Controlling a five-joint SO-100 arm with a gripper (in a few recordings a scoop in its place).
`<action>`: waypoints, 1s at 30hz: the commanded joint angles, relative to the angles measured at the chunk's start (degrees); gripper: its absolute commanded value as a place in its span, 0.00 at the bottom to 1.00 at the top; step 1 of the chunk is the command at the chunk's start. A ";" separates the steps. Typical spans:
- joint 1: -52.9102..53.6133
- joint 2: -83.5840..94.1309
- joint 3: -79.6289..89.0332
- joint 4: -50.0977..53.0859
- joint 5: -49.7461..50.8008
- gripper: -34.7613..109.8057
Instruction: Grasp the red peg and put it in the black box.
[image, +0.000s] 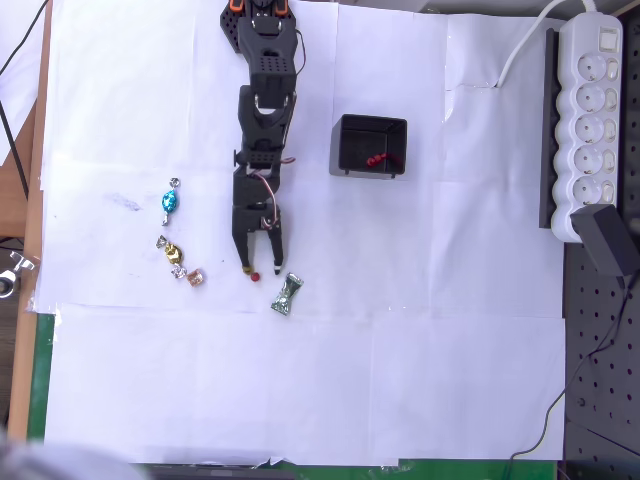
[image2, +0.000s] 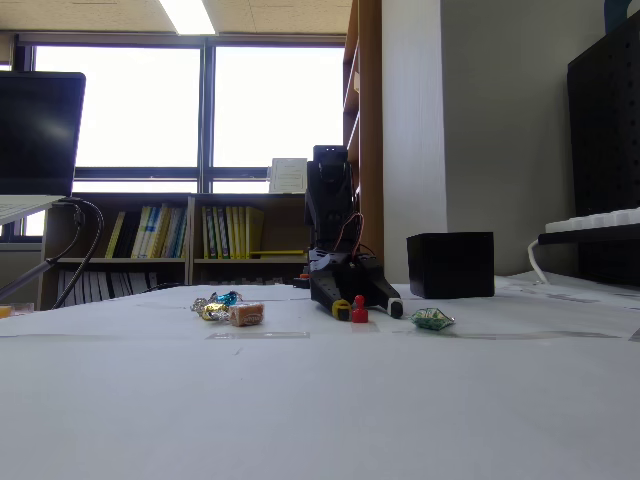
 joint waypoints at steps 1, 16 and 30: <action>1.32 -0.18 4.31 0.26 -0.62 0.38; 1.67 0.18 6.50 3.16 -1.93 0.38; 1.67 -0.62 6.15 4.04 -2.46 0.32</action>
